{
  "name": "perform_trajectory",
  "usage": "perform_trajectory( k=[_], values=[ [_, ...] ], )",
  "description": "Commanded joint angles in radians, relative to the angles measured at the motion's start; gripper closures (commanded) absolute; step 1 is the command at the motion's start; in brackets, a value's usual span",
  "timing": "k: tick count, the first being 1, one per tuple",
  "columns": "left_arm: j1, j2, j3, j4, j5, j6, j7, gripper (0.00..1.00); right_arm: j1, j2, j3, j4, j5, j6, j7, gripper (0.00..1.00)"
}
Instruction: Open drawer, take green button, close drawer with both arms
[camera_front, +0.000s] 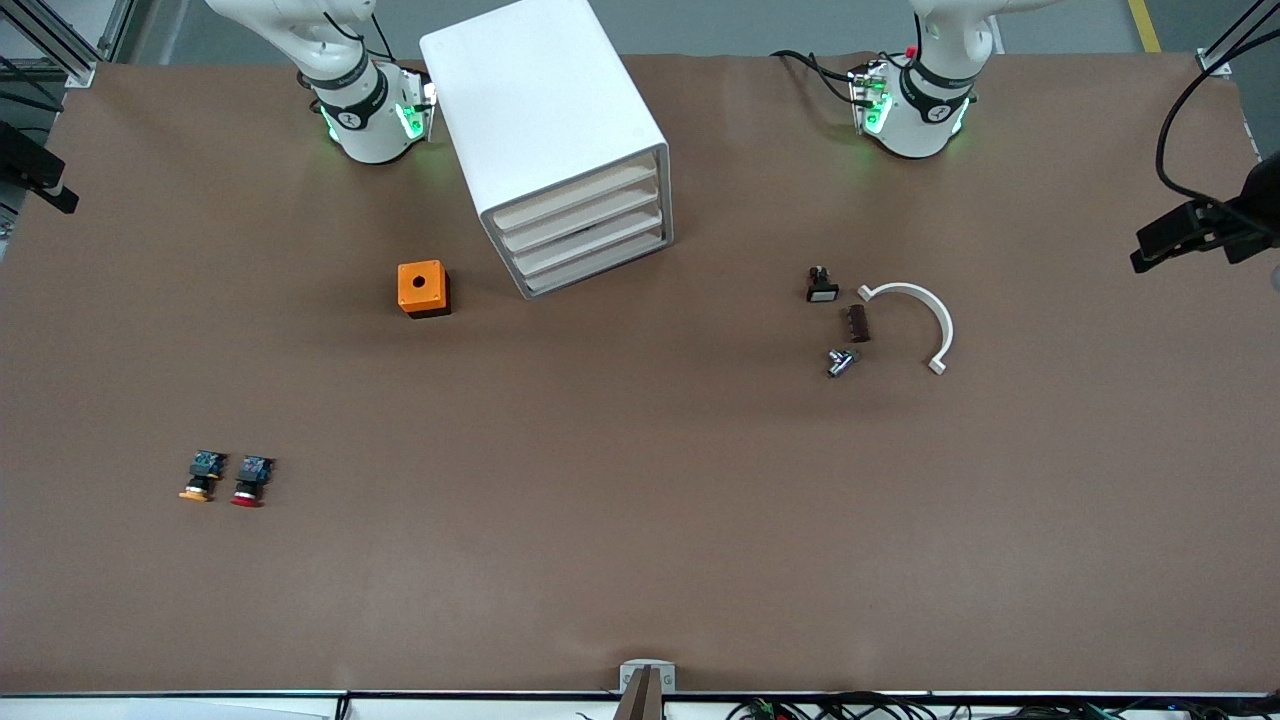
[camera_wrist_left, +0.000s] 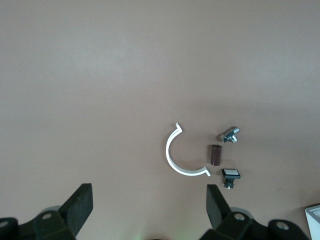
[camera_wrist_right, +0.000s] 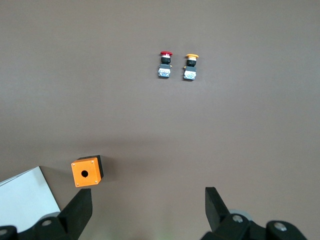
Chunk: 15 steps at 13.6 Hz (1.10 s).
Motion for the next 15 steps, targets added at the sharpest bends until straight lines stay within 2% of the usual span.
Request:
perform_trajectory(
  k=[1,7,15],
  values=[
    [-0.01,0.064,-0.01,0.016,0.017,-0.008,-0.016,0.0,-0.002,-0.025,0.002,-0.025,-0.015,0.003,0.008,0.0],
    [-0.079,0.166,-0.039,0.014,-0.003,-0.003,-0.287,0.0,0.004,-0.03,0.002,-0.038,-0.006,-0.006,0.065,0.0],
    [-0.35,0.334,-0.04,0.013,-0.033,-0.026,-0.915,0.0,0.005,-0.028,0.002,-0.038,-0.003,-0.004,0.064,0.0]
  ],
)
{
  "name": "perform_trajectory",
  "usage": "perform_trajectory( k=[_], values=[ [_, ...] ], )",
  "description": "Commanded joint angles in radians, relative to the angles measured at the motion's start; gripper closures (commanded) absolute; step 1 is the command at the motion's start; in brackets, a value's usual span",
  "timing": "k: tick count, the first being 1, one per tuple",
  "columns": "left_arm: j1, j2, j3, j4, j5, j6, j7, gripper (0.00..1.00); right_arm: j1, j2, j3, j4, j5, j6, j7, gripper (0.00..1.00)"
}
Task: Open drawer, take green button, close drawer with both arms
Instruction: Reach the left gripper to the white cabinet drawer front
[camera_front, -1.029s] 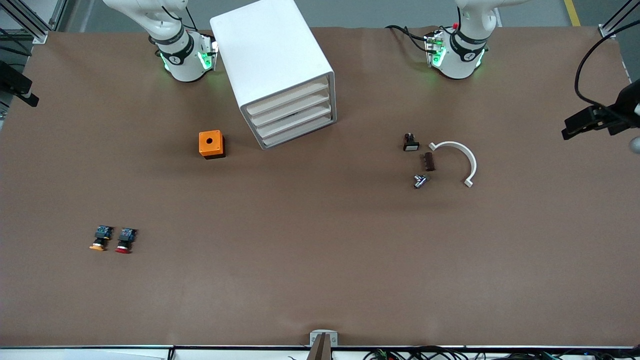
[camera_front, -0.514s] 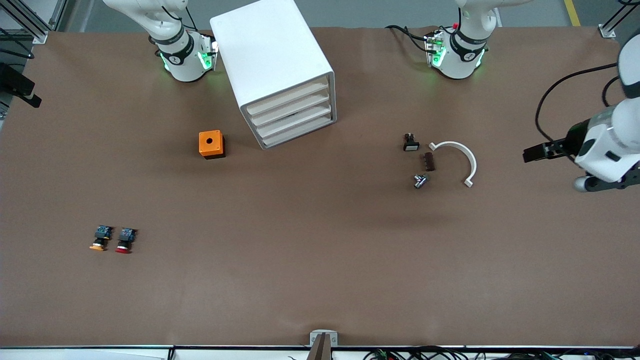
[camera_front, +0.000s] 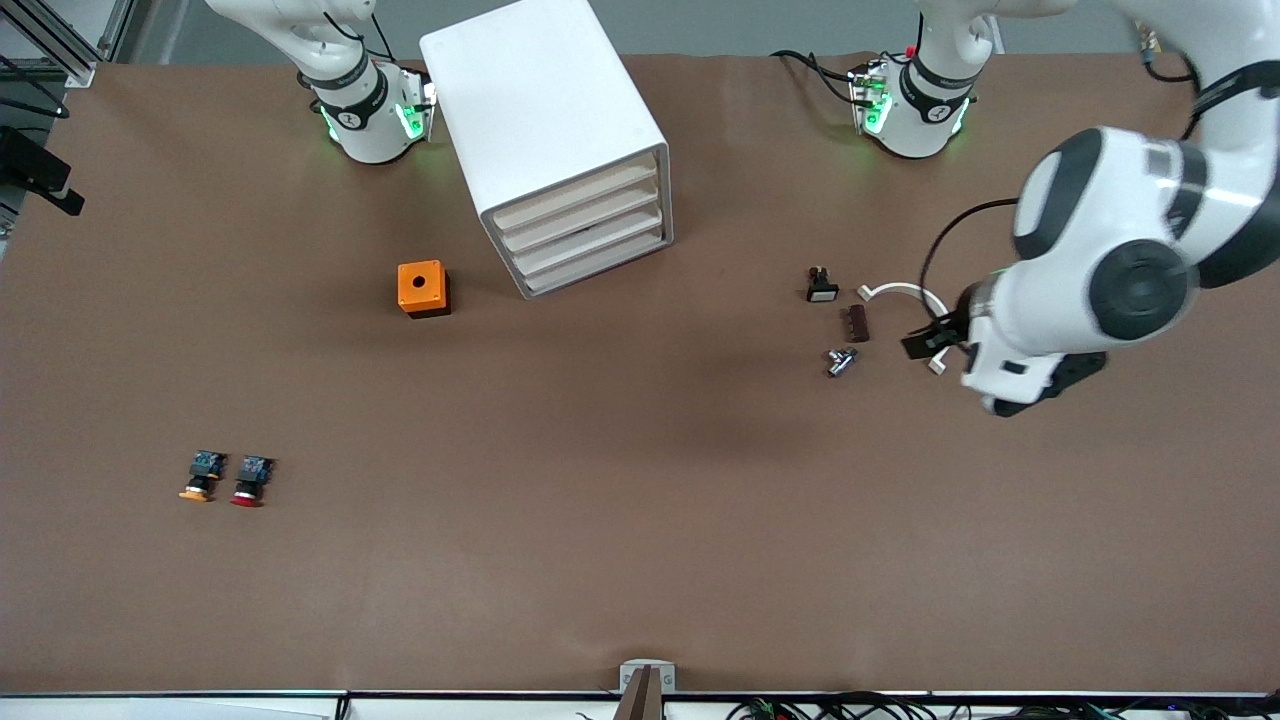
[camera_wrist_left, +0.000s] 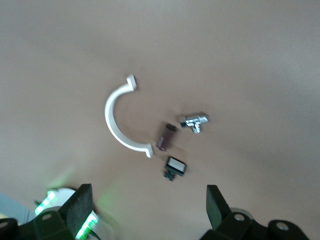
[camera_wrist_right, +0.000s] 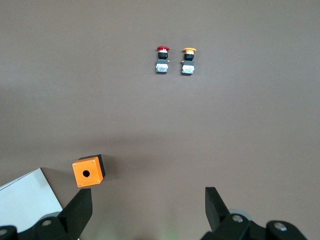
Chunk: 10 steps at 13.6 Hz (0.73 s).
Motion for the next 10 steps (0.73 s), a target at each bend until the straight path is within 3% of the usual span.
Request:
perform_trajectory(
  k=[1,5,10],
  values=[
    [-0.078,0.058,0.005,0.017,-0.056,-0.036,-0.2,0.0,0.005,-0.028,0.001,-0.027,-0.002,0.002,0.019,0.0],
    [-0.171,0.158,0.006,0.023,-0.155,-0.034,-0.516,0.0,0.005,-0.028,0.001,-0.027,-0.002,0.002,0.016,0.0],
    [-0.213,0.301,0.006,0.029,-0.305,-0.028,-0.836,0.0,0.005,-0.028,0.001,-0.025,-0.002,0.002,0.016,0.0]
  ],
)
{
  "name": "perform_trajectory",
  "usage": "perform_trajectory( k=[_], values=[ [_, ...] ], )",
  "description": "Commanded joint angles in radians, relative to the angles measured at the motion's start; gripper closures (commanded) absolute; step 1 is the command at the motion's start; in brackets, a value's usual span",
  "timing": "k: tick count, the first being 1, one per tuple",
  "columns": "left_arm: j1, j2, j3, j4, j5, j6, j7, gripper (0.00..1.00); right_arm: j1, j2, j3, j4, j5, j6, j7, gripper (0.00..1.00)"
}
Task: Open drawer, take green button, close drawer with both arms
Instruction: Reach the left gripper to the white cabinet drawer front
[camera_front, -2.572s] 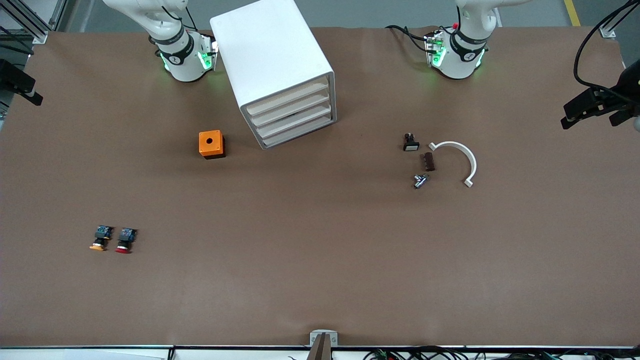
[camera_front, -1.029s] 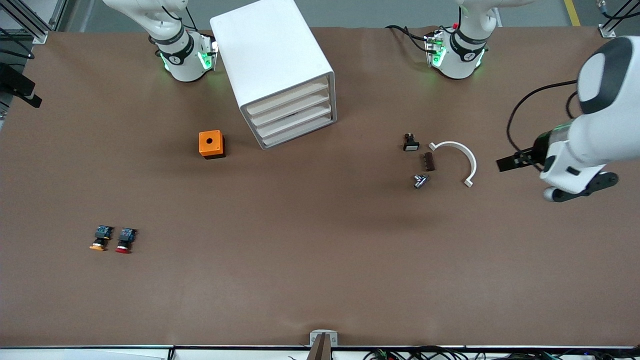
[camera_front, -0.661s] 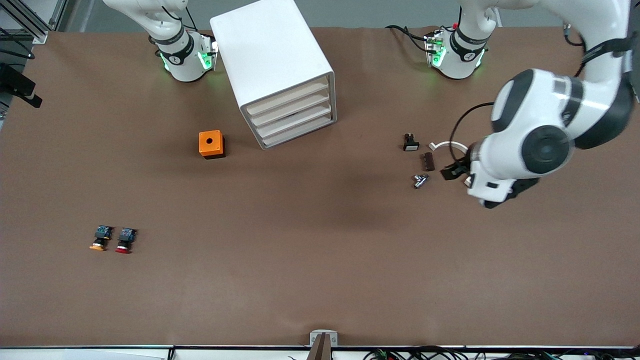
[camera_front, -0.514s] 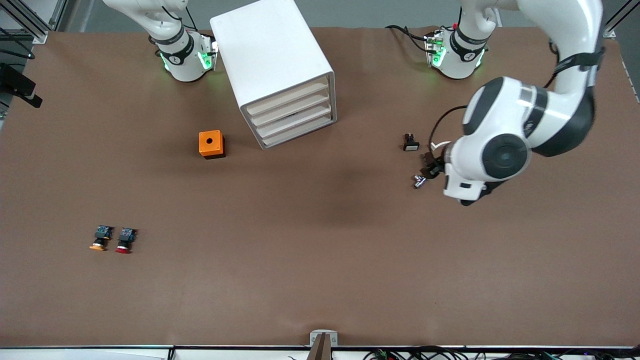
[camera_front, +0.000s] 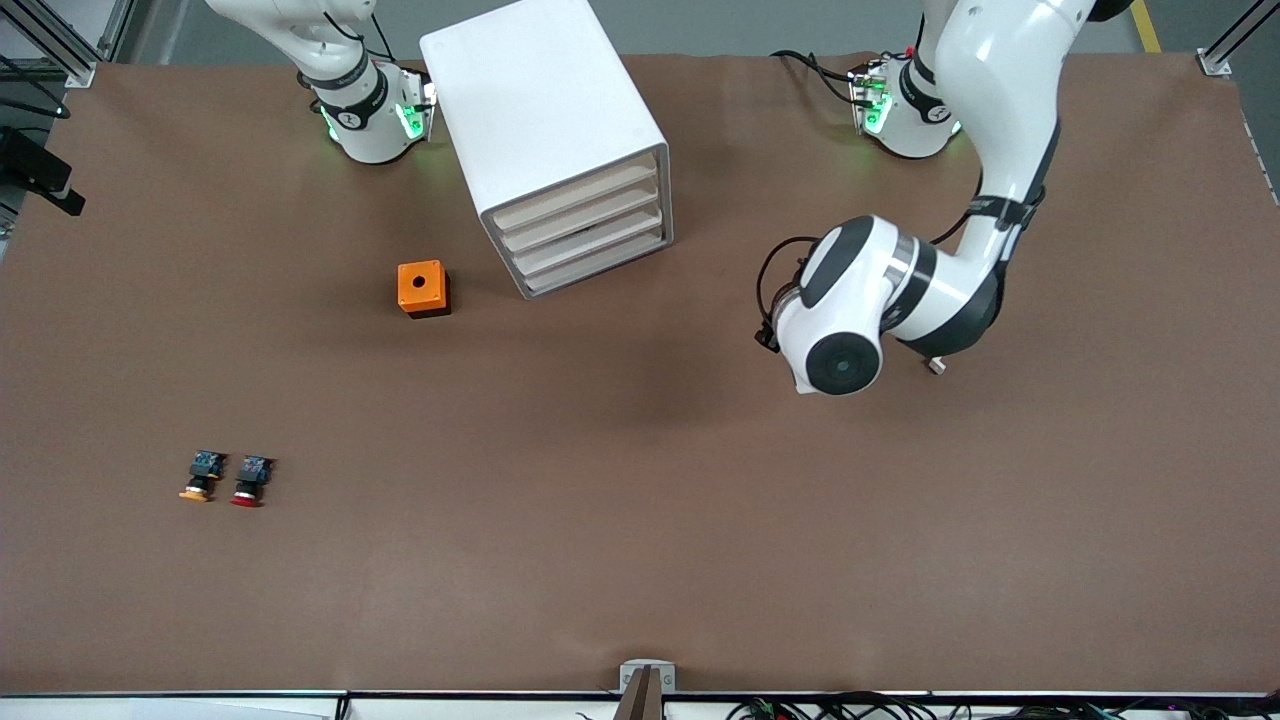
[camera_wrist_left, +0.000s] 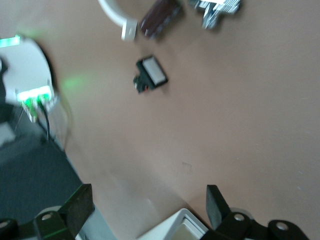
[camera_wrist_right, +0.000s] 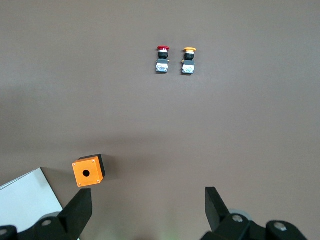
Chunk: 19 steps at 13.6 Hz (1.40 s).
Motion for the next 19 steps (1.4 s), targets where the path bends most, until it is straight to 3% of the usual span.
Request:
perform_trajectory(
  k=[1,6,10,13,16,19],
  values=[
    [-0.014,0.082,0.007,0.036,-0.112,-0.013,-0.156,0.0,0.005,-0.028,0.0,-0.025,-0.002,0.004,0.016,0.0],
    [-0.032,0.191,0.007,0.039,-0.297,-0.013,-0.36,0.0,0.005,-0.028,0.0,-0.025,-0.002,0.002,0.015,0.0],
    [-0.032,0.254,0.009,0.039,-0.564,0.085,-0.524,0.1,0.002,-0.026,0.0,-0.024,-0.002,0.002,0.015,0.0],
    [-0.083,0.267,0.009,0.04,-0.586,0.154,-0.627,0.13,0.005,-0.026,0.0,-0.022,-0.002,0.005,0.015,0.0],
    [-0.1,0.287,0.007,0.048,-0.6,0.168,-0.698,0.26,0.002,-0.026,-0.001,-0.024,-0.002,0.008,0.015,0.0],
    [-0.13,0.296,0.007,0.048,-0.672,0.168,-0.703,0.3,0.001,-0.026,-0.001,-0.024,-0.004,0.008,0.015,0.0]
  ],
)
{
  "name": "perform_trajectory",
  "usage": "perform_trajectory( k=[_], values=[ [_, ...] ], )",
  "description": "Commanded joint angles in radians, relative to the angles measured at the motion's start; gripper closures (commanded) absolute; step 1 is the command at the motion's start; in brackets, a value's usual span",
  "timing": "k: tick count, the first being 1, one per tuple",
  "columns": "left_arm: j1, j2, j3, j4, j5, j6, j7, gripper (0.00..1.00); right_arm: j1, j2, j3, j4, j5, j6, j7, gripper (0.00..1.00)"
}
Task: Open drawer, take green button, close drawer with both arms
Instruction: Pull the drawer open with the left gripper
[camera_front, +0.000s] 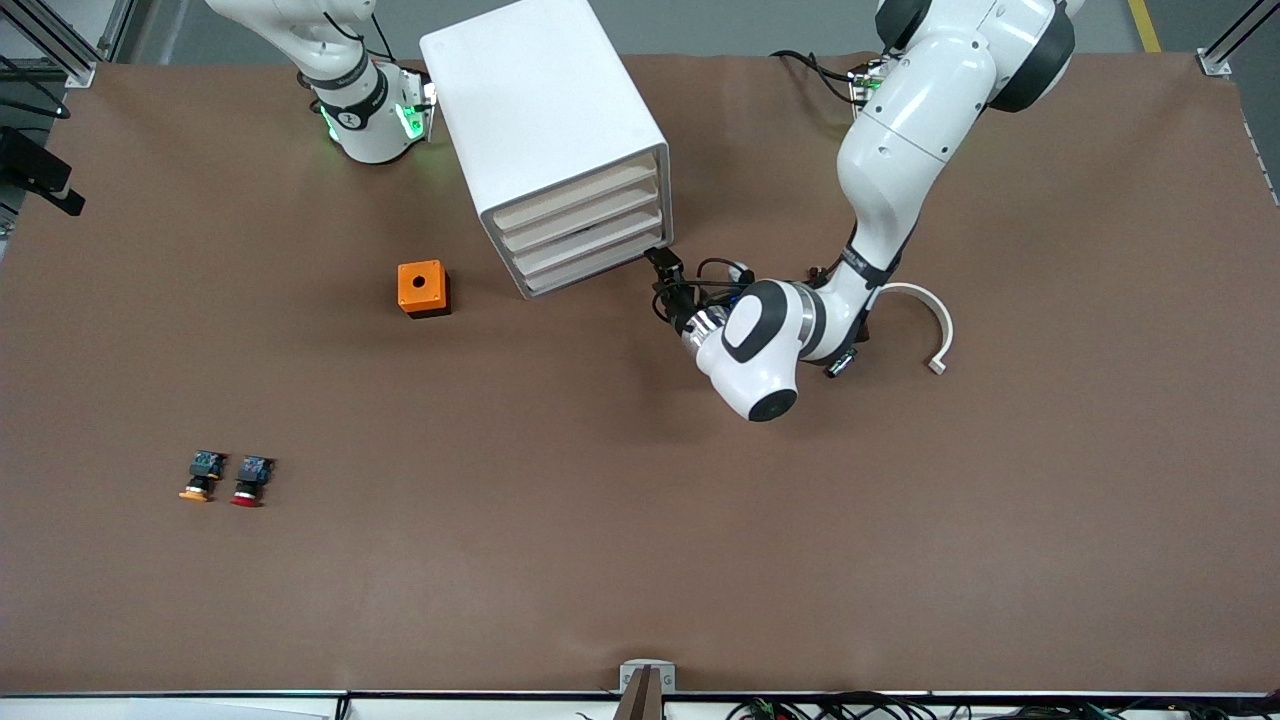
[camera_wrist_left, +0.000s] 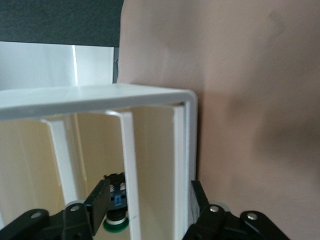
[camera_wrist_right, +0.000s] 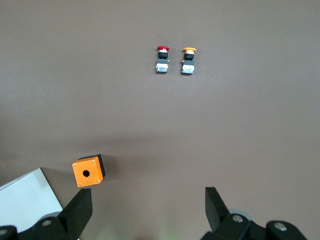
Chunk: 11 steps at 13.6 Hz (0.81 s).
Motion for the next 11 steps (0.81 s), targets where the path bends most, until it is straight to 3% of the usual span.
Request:
perform_trajectory(
  k=[1,5,9,11],
  values=[
    [-0.033,0.024,0.007,0.024,-0.06,0.0,-0.017,0.32,0.002,-0.026,-0.001,-0.024,-0.002,0.008,0.015,0.0],
    [-0.099,0.043,0.007,0.024,-0.09,0.002,0.032,0.34,0.001,-0.026,-0.001,-0.024,-0.002,0.003,0.013,0.0],
    [-0.135,0.064,0.007,0.024,-0.114,0.014,0.043,0.53,-0.001,-0.026,-0.002,-0.024,-0.002,0.003,0.01,0.0],
    [-0.132,0.067,0.013,0.025,-0.117,0.023,0.045,0.75,0.001,-0.025,-0.002,-0.024,-0.002,0.009,0.01,0.0]
  ],
)
